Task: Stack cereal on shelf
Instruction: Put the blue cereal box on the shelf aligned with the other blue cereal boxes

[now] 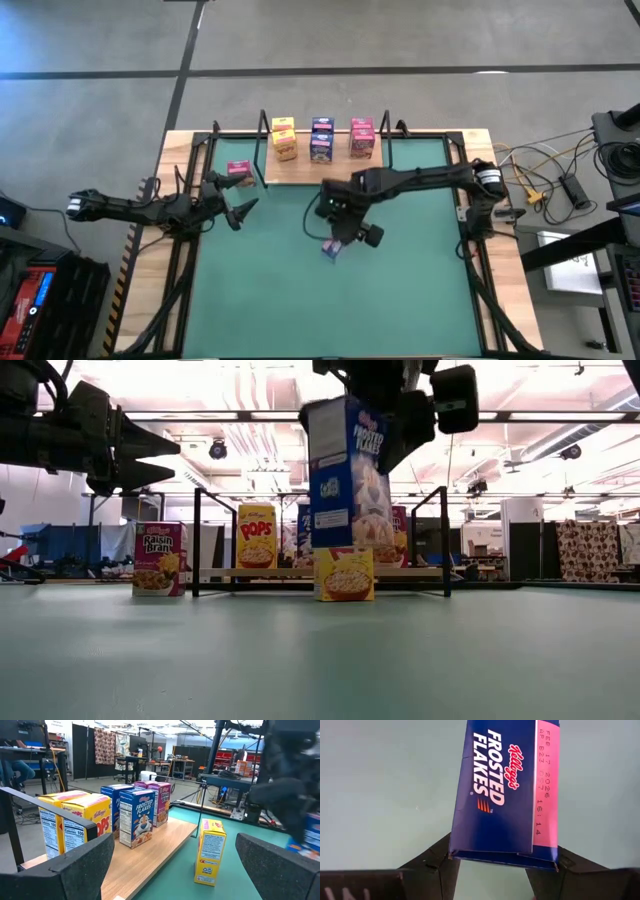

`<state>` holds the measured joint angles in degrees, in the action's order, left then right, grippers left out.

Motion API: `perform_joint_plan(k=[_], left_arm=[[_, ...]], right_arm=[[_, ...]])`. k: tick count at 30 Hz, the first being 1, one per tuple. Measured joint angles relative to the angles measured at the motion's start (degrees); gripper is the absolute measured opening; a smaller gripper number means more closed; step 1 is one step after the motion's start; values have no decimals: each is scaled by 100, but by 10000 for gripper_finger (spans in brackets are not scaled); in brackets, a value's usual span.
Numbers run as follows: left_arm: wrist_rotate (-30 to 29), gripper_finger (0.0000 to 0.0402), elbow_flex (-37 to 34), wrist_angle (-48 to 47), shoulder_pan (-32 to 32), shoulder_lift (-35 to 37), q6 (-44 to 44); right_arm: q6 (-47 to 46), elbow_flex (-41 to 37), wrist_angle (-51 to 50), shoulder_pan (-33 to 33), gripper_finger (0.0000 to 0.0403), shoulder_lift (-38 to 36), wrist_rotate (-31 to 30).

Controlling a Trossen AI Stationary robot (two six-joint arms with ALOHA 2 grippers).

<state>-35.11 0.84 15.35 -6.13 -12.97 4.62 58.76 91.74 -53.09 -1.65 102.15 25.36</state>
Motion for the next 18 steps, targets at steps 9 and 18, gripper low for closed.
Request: perform_joint_plan(k=[9, 18], left_arm=[[0, 400, 0, -4, 2, -31, 0], [2, 400, 0, -2, 1, -42, 0]], right_arm=[[-702, -50, -371, -668, 178, -72, -135], [-586, -424, -352, -1173, 178, -299, -94]])
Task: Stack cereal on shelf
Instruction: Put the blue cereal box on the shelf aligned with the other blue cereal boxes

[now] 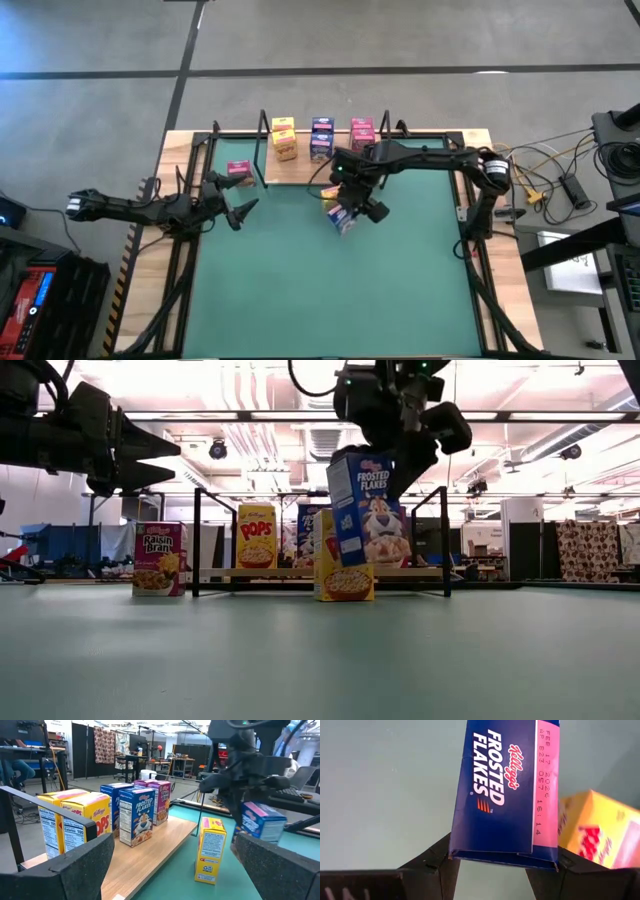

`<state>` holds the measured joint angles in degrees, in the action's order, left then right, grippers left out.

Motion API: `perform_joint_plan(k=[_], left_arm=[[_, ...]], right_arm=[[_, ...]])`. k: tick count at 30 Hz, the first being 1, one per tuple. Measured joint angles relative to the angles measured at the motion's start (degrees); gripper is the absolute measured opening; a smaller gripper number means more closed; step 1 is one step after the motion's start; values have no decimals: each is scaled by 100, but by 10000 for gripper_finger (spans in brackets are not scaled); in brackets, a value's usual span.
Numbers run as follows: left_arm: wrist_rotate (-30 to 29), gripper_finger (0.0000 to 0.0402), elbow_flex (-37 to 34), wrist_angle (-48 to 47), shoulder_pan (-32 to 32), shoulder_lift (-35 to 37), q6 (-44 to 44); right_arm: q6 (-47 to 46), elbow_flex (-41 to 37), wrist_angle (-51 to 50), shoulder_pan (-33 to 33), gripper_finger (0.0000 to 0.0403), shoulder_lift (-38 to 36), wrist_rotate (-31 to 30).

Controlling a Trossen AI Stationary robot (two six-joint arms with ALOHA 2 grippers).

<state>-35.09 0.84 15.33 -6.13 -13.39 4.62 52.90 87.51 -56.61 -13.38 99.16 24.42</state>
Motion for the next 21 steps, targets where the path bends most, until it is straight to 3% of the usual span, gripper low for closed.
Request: perform_joint_plan(k=[7, 14, 21], left_arm=[[-2, 400, 0, 0, 2, -7, 0], [-1, 400, 0, 0, 1, -9, 0], [0, 400, 0, 2, 0, -9, 0]], right_arm=[[-351, -214, 25, -218, 178, -288, -80], [-1237, -563, 191, -437, 178, -635, -664], [-1402, -891, 203, -684, 178, -1090, -979]])
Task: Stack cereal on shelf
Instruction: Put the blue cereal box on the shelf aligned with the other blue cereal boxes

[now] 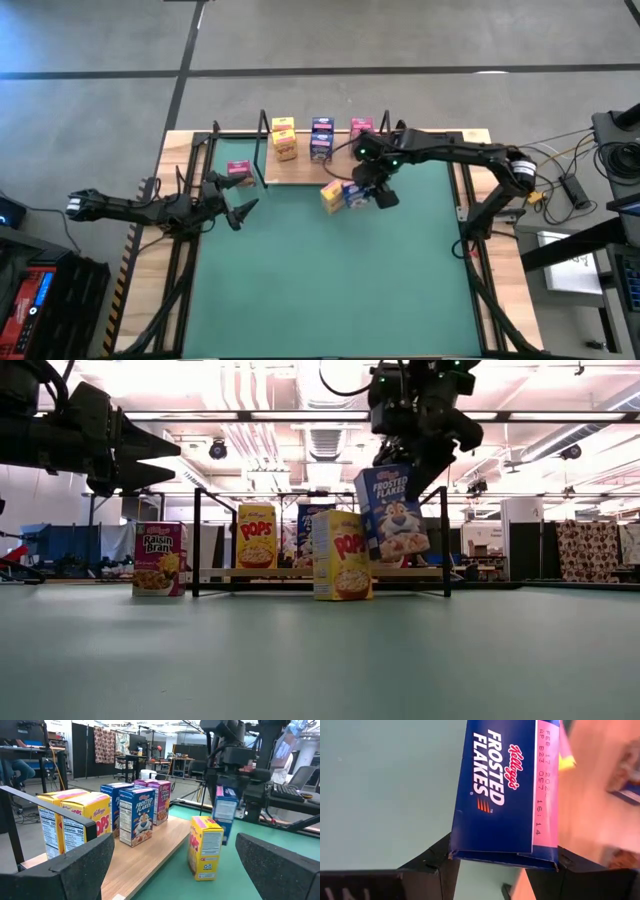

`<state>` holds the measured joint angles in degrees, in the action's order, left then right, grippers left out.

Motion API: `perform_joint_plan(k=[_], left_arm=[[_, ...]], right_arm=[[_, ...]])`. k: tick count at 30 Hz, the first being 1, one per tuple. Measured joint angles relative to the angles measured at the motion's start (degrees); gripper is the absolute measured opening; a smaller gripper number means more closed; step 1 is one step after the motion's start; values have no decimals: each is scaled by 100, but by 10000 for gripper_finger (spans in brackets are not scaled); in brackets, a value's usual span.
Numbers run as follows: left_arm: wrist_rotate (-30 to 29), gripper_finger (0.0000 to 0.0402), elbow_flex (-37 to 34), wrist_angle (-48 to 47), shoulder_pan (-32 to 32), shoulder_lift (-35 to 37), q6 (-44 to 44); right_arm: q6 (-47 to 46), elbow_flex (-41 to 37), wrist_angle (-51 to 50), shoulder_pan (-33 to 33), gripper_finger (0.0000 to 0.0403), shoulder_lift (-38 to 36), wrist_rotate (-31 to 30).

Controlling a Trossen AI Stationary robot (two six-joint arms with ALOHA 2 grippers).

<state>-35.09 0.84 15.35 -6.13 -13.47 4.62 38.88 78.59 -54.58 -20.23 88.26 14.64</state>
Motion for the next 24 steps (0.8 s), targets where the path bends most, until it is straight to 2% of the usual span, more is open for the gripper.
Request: perform_joint_plan(k=[12, 20, 24], left_arm=[[-1, 400, 0, -2, 0, 0, 0], [-1, 400, 0, -2, 0, 0, 0], [0, 400, 0, 0, 2, 0, 0]], right_arm=[[-477, -55, 64, -145, 178, -404, -796], [-545, -55, 861, -160, 178, -541, -1719], [-414, -55, 1298, -190, 178, -492, -1768]])
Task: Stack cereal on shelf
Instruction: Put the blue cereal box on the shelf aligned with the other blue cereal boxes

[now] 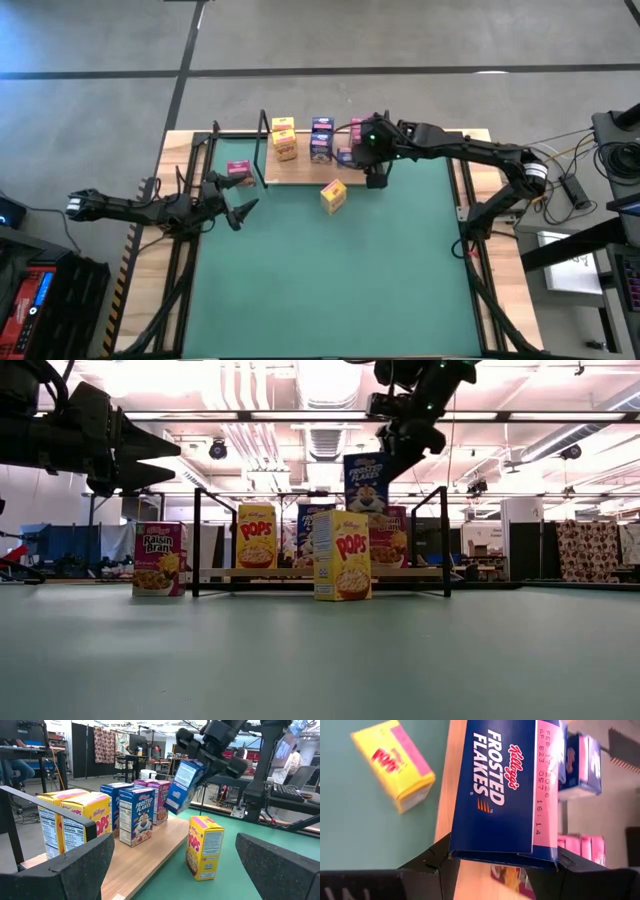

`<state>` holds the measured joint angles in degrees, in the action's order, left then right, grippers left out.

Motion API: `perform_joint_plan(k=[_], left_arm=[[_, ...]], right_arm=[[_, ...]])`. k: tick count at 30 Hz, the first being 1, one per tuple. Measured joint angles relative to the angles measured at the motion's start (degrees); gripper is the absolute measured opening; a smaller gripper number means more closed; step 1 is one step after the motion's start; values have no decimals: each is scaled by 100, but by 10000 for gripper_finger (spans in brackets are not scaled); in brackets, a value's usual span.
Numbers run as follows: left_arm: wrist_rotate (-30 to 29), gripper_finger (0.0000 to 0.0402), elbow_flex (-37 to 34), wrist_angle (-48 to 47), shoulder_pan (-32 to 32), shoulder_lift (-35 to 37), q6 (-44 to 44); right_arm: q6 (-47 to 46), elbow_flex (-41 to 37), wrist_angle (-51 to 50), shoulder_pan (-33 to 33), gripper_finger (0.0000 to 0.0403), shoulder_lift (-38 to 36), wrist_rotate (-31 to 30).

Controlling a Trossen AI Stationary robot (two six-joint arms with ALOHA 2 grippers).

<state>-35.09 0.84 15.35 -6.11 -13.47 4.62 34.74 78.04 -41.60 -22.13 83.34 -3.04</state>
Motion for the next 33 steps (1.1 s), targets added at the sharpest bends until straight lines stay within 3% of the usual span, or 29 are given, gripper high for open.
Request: perform_joint_plan(k=[33], left_arm=[[-2, 400, 0, 0, 0, -8, 0]], right_arm=[[173, 4, 1779, -2, 178, 1188, 920]])
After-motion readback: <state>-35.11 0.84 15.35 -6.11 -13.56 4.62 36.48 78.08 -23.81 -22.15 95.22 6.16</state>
